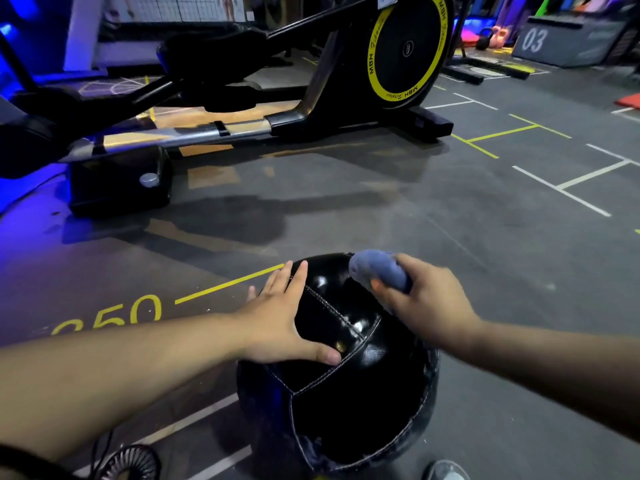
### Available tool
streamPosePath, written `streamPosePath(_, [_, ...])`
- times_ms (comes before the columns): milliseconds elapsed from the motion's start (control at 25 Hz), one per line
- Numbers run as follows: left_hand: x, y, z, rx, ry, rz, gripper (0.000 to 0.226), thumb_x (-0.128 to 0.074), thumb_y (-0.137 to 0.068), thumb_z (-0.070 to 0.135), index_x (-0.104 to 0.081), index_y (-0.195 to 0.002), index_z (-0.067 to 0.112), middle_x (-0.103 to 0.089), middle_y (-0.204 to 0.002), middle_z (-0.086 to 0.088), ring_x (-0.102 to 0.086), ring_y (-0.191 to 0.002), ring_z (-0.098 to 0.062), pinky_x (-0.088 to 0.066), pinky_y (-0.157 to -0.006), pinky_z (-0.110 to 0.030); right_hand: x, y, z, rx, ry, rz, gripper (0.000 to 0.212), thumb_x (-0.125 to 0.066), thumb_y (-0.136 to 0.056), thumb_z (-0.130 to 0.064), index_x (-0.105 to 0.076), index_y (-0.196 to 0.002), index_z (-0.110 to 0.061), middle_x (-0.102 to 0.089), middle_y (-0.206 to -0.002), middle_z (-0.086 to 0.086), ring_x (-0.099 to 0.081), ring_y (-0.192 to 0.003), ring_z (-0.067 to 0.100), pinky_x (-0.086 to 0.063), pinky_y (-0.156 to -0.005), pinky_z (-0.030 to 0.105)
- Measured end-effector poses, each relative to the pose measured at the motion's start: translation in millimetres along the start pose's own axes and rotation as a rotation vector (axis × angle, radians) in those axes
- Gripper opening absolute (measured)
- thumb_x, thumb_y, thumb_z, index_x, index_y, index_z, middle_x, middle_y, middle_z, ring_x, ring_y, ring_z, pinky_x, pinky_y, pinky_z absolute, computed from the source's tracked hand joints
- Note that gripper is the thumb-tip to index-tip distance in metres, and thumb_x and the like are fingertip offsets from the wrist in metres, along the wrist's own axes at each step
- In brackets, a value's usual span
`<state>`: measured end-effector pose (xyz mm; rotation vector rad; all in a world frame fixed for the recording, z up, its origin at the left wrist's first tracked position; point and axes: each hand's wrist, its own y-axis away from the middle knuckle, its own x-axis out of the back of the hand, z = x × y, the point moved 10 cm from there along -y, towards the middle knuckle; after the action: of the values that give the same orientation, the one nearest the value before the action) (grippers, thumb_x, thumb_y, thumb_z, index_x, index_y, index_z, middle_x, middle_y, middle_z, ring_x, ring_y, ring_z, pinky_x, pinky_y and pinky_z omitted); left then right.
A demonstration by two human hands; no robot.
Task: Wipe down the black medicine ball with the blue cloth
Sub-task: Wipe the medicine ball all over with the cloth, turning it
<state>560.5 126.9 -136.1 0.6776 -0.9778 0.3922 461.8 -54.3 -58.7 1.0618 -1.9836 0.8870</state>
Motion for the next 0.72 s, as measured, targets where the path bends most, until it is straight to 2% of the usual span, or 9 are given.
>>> streamPosePath(120, [0.3, -5.6, -0.4, 0.008, -0.029, -0.009, 0.158, -0.055, -0.033, 0.097, 0.028, -0.147, 0.028, 0.028, -0.159, -0.001, 0.022, -0.147, -0.018, 0.003, -0.118, -0.057, -6.4, 37.3, -52.4, 0.399, 0.205, 0.1, 0.044, -0.069, -0.077, -0.033, -0.067, -0.119, -0.022, -0.069, -0.116, 0.006, -0.066, -0.108, 0.026, -0.051, -0.088, 0.03])
streamPosePath(200, [-0.3, -4.9, -1.2, 0.027, -0.053, -0.016, 0.159, -0.061, -0.033, 0.093, 0.028, -0.147, 0.028, 0.027, -0.159, 0.0, 0.02, -0.148, -0.018, 0.003, -0.118, -0.057, -24.1, 56.0, -69.4, 0.578, 0.259, 0.04, 0.047, -0.065, -0.079, -0.032, -0.065, -0.125, -0.021, -0.066, -0.124, 0.012, -0.063, -0.115, 0.03, -0.049, -0.098, 0.038])
streamPosePath(280, [-0.4, -2.4, -1.7, 0.033, -0.076, -0.018, 0.16, -0.062, -0.033, 0.093, 0.028, -0.147, 0.028, 0.027, -0.16, 0.001, 0.02, -0.148, -0.017, 0.004, -0.117, -0.058, -29.5, 54.2, -69.6, 0.661, 0.257, -0.058, 0.046, -0.057, -0.083, -0.033, -0.063, -0.128, -0.022, -0.063, -0.129, 0.012, -0.06, -0.119, 0.03, -0.049, -0.101, 0.04])
streamPosePath(360, [-0.2, 0.7, -0.1, 0.019, -0.099, -0.017, 0.159, -0.059, -0.033, 0.095, 0.029, -0.147, 0.027, 0.027, -0.159, 0.0, 0.021, -0.147, -0.018, 0.005, -0.116, -0.061, -21.7, 34.6, -47.7, 0.588, 0.239, -0.064, 0.046, -0.056, -0.082, -0.034, -0.064, -0.126, -0.021, -0.065, -0.126, 0.01, -0.063, -0.114, 0.027, -0.05, -0.095, 0.032])
streamPosePath(400, [-1.4, 3.1, 2.3, 0.007, -0.111, -0.014, 0.158, -0.057, -0.033, 0.096, 0.029, -0.147, 0.027, 0.028, -0.159, 0.0, 0.022, -0.147, -0.019, 0.005, -0.116, -0.062, -14.1, 20.6, -27.3, 0.455, 0.22, -0.05, 0.043, -0.059, -0.083, -0.034, -0.065, -0.123, -0.022, -0.067, -0.123, 0.007, -0.065, -0.11, 0.026, -0.05, -0.09, 0.031])
streamPosePath(520, [-8.1, 11.9, 14.6, -0.04, -0.16, 0.021, 0.159, -0.053, -0.032, 0.099, 0.032, -0.145, 0.026, 0.032, -0.157, -0.003, 0.027, -0.146, -0.022, 0.006, -0.116, -0.061, 12.6, 3.6, 57.6, -0.15, 0.153, 0.002, 0.015, -0.064, -0.086, -0.037, -0.062, -0.094, -0.024, -0.071, -0.096, 0.005, -0.066, -0.099, 0.032, -0.044, -0.072, 0.031])
streamPosePath(560, [-11.0, 14.4, 18.5, -0.056, -0.174, 0.029, 0.159, -0.052, -0.033, 0.099, 0.033, -0.145, 0.026, 0.034, -0.156, -0.003, 0.027, -0.145, -0.023, 0.007, -0.116, -0.061, 12.2, 11.2, 73.8, -0.277, 0.084, -0.001, 0.014, -0.063, -0.086, -0.038, -0.059, -0.088, -0.024, -0.069, -0.086, 0.002, -0.066, -0.096, 0.031, -0.042, -0.07, 0.03])
streamPosePath(640, [-12.8, 17.2, 19.1, -0.08, -0.183, 0.055, 0.158, -0.053, -0.034, 0.099, 0.035, -0.144, 0.026, 0.036, -0.155, -0.004, 0.029, -0.145, -0.024, 0.007, -0.117, -0.058, 9.4, 24.3, 68.6, -0.271, -0.042, 0.023, 0.012, -0.062, -0.086, -0.036, -0.063, -0.093, -0.026, -0.071, -0.088, -0.005, -0.067, -0.095, 0.023, -0.045, -0.072, 0.03])
streamPosePath(720, [-11.5, 18.6, 11.9, -0.093, -0.188, 0.07, 0.158, -0.053, -0.035, 0.099, 0.036, -0.144, 0.026, 0.036, -0.155, -0.004, 0.029, -0.145, -0.022, 0.008, -0.118, -0.055, 9.0, 35.4, 29.4, -0.007, 0.002, 0.068, 0.03, -0.063, -0.084, -0.033, -0.066, -0.113, -0.03, -0.072, -0.111, -0.007, -0.068, -0.104, 0.018, -0.05, -0.082, 0.03])
